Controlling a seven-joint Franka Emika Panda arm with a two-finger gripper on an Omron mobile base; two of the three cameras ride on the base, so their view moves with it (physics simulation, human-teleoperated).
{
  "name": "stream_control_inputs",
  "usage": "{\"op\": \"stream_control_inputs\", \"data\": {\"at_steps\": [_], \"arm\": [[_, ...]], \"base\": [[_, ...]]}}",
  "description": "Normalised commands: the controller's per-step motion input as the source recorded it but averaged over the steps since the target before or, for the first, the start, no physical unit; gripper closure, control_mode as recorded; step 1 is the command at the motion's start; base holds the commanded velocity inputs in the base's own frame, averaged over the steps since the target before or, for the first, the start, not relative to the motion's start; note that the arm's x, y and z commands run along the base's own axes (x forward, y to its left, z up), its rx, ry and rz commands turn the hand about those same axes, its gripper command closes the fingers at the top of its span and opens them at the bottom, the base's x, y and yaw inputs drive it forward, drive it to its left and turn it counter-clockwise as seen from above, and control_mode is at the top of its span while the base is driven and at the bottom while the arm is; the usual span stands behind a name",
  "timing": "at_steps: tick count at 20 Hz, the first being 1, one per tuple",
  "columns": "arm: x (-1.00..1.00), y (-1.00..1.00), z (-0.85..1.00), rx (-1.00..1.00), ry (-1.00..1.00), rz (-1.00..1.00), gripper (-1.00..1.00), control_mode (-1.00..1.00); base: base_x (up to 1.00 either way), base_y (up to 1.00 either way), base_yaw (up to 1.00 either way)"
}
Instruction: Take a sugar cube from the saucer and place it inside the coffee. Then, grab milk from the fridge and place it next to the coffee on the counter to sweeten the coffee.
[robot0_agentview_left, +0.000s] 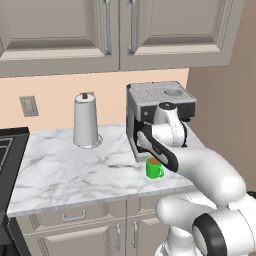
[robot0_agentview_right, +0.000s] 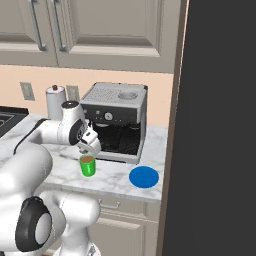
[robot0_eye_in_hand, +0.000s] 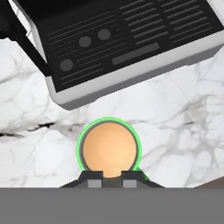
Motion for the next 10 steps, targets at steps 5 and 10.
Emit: {"op": "stream_control_inputs", "data": {"at_steps": [5,10], "arm": [[0.0,0.0,-0.42,-0.03,0.0,0.04,1.0,-1.0],[0.0,0.0,-0.2,0.0,0.0,0.02,1.0,-1.0]], "base": [[0.0,0.0,0.0],[0.0,0.0,0.0]]}}
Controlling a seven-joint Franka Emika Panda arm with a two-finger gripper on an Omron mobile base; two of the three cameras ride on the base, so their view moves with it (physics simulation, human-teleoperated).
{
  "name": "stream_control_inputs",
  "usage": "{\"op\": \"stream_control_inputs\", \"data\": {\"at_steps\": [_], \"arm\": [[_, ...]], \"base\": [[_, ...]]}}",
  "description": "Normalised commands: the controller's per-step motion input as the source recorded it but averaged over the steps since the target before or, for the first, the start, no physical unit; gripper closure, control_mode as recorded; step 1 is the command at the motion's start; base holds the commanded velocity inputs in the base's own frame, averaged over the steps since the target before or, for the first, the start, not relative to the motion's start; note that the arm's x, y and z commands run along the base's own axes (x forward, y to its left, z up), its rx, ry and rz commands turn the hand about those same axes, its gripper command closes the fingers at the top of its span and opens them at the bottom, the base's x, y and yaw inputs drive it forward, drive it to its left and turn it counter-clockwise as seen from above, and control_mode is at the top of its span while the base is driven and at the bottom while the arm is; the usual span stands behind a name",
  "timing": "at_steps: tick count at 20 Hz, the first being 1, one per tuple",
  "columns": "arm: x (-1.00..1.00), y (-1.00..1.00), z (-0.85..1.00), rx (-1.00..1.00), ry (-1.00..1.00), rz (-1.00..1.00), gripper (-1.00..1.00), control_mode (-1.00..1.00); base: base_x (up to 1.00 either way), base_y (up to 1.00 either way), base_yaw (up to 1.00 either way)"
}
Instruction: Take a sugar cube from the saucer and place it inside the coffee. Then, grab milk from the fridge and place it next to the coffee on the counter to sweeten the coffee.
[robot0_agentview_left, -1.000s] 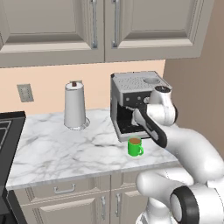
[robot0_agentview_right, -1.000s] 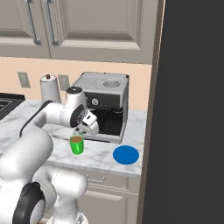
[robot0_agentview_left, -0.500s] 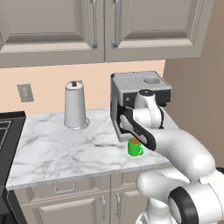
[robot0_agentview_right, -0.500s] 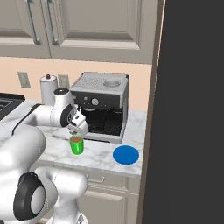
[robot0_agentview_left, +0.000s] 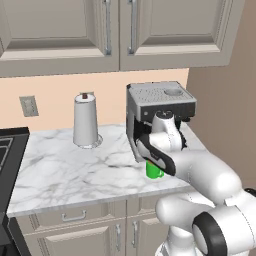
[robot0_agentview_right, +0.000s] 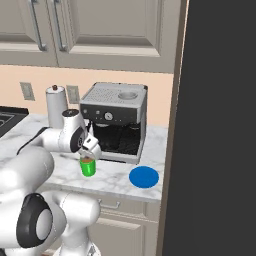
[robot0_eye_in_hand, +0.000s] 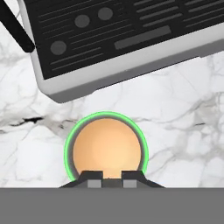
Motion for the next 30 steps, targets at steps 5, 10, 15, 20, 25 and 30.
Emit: {"op": "stream_control_inputs", "data": {"at_steps": [5,10,15,20,25,30], "arm": [[0.04,-0.01,-0.08,-0.01,0.0,0.0,-1.0,-1.0],[0.15,0.0,0.0,-0.01,-0.03,0.0,-1.0,-1.0],[0.15,0.0,0.03,0.0,-0.02,0.0,-1.0,-1.0],[-0.23,0.0,0.62,0.0,-0.05,0.03,-1.0,-1.0],[-0.72,0.0,0.9,0.0,-0.11,0.13,-1.0,-1.0],[-0.77,0.0,0.78,0.0,-0.12,0.08,-1.0,-1.0]], "base": [[0.0,0.0,0.0],[0.0,0.0,0.0],[0.0,0.0,0.0],[0.0,0.0,0.0],[0.0,0.0,0.0],[0.0,0.0,0.0]]}}
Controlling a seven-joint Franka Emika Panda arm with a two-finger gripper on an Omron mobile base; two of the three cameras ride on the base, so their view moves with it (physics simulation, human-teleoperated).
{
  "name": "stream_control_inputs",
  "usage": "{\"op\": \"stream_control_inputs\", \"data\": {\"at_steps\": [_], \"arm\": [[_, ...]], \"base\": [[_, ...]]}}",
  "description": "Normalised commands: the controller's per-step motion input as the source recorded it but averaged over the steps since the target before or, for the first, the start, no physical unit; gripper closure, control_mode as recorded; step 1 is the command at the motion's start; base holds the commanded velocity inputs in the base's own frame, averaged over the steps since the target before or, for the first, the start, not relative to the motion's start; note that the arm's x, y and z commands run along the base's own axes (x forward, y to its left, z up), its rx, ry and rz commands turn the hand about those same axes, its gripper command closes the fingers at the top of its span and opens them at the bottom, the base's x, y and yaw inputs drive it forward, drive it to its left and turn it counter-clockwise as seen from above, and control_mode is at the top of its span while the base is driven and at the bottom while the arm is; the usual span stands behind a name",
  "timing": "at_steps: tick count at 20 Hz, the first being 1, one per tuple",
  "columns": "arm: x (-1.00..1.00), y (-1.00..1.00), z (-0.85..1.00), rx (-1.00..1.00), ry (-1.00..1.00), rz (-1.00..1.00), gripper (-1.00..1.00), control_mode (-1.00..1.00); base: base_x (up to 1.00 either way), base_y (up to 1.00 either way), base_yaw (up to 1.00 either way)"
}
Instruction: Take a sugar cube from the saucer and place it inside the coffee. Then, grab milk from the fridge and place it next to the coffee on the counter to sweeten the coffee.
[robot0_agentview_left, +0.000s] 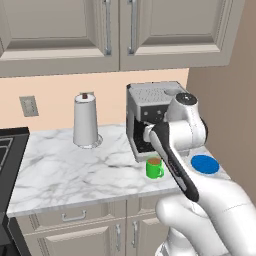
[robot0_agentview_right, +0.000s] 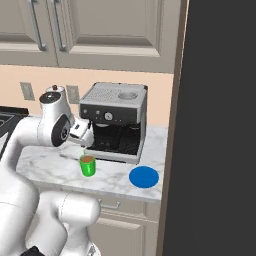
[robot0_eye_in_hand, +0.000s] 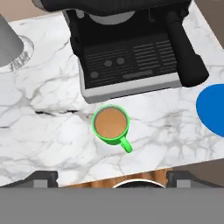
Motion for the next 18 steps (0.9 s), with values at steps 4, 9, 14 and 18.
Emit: {"op": "stream_control_inputs", "data": {"at_steps": [4,9,14,18], "arm": [[-0.6,0.0,0.52,0.0,-0.25,0.11,-1.0,-1.0],[-0.26,0.02,0.15,-0.03,-0.2,0.01,-1.0,-1.0],[-0.17,0.08,0.05,-0.01,-0.11,0.03,-1.0,1.0],[0.0,0.0,0.0,0.0,0.0,0.0,-1.0,1.0]], "base": [[0.0,0.0,0.0],[0.0,0.0,0.0],[-0.3,0.07,0.15],[-0.97,0.28,0.64]]}}
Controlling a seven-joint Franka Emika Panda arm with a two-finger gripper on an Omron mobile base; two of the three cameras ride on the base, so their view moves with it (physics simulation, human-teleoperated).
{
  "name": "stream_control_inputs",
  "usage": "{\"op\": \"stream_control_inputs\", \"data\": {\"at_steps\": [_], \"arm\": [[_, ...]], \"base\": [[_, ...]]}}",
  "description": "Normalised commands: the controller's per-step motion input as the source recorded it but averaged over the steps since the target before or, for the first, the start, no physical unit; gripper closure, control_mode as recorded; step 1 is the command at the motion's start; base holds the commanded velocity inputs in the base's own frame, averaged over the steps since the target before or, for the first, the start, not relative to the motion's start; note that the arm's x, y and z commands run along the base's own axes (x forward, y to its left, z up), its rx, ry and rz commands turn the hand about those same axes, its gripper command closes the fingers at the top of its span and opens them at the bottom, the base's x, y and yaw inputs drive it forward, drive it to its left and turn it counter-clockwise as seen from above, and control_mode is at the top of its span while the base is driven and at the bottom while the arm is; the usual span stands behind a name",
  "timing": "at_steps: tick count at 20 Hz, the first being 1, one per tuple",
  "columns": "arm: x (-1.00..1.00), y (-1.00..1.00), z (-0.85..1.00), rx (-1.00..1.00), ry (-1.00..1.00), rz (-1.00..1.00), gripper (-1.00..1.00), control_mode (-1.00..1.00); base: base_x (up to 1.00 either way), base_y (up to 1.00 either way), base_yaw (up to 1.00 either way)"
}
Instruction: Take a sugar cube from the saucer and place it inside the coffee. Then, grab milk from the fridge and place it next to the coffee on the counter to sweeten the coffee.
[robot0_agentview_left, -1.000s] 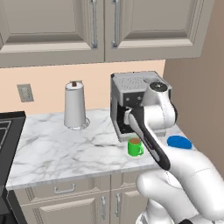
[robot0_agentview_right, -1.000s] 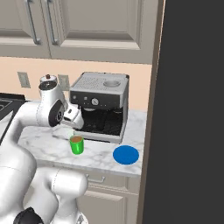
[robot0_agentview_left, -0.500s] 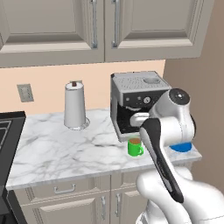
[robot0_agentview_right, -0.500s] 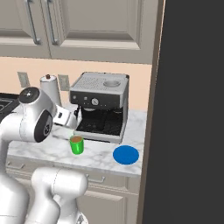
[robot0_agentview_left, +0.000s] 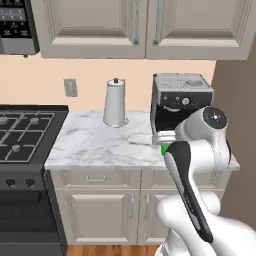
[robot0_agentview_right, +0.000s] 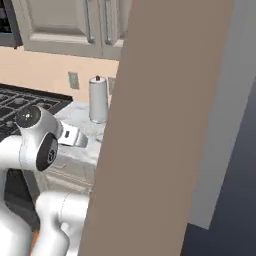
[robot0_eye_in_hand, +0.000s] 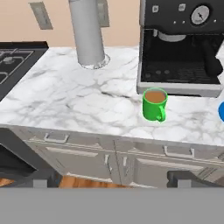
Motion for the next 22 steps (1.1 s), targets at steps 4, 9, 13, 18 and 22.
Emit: {"op": "stream_control_inputs", "data": {"at_steps": [4,9,13,18,22], "arm": [[0.0,0.0,0.0,0.0,0.0,0.0,-1.0,1.0],[0.0,0.0,0.0,0.0,0.0,0.0,-1.0,1.0],[0.0,0.0,0.0,0.0,0.0,0.0,-1.0,1.0],[0.0,0.0,0.0,0.0,0.0,0.0,-1.0,1.0],[0.0,0.0,0.0,0.0,0.0,0.0,-1.0,1.0]], "base": [[-0.71,0.19,0.9],[-0.25,0.15,1.0],[-0.18,0.11,1.0],[-0.22,0.13,1.0],[-0.13,0.61,0.94]]}}
